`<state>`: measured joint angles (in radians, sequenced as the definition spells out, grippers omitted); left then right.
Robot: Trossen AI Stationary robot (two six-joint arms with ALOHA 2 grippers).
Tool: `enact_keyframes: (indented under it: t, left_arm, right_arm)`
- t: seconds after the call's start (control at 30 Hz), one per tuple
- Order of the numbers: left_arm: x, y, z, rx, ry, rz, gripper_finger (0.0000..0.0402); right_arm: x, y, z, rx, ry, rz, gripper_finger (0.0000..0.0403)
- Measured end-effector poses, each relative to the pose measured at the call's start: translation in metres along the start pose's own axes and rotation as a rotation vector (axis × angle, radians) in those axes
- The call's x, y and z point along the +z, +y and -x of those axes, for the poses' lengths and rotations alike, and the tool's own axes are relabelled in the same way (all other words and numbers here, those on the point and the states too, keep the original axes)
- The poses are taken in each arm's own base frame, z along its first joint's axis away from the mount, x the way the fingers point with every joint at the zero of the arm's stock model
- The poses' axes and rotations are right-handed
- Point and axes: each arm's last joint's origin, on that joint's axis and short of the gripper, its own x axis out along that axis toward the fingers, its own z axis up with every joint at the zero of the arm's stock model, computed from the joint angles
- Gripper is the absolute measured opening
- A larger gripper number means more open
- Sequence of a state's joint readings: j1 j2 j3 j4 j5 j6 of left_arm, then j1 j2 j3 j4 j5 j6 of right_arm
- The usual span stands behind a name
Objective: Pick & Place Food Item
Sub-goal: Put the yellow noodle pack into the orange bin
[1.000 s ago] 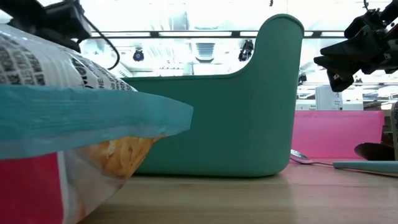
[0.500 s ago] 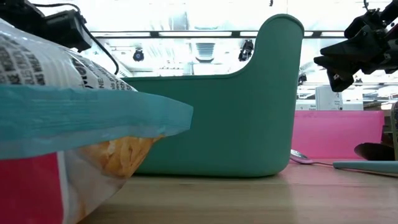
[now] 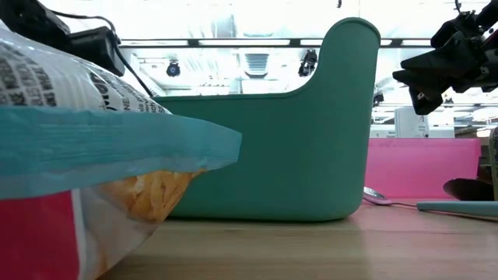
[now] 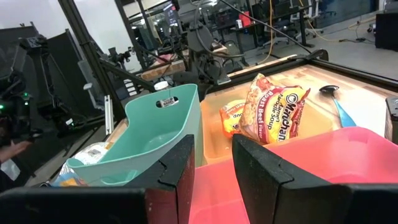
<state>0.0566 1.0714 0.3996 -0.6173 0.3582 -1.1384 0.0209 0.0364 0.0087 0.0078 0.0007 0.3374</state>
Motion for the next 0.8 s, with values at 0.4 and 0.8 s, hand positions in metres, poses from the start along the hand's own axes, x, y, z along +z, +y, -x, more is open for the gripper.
enact_keyframes:
  t: [0.4,0.8]
  left_arm:
    - [0.0018,-0.0025,-0.0015,-0.016,-0.006,0.005,0.0161]
    - [0.0026,-0.0036,-0.0015,-0.024,-0.022,0.007,0.0043]
  right_arm:
    - [0.0,0.0,0.0,0.0,0.0,0.0,0.0107]
    - [0.0,0.0,0.0,0.0,0.0,0.0,0.0107]
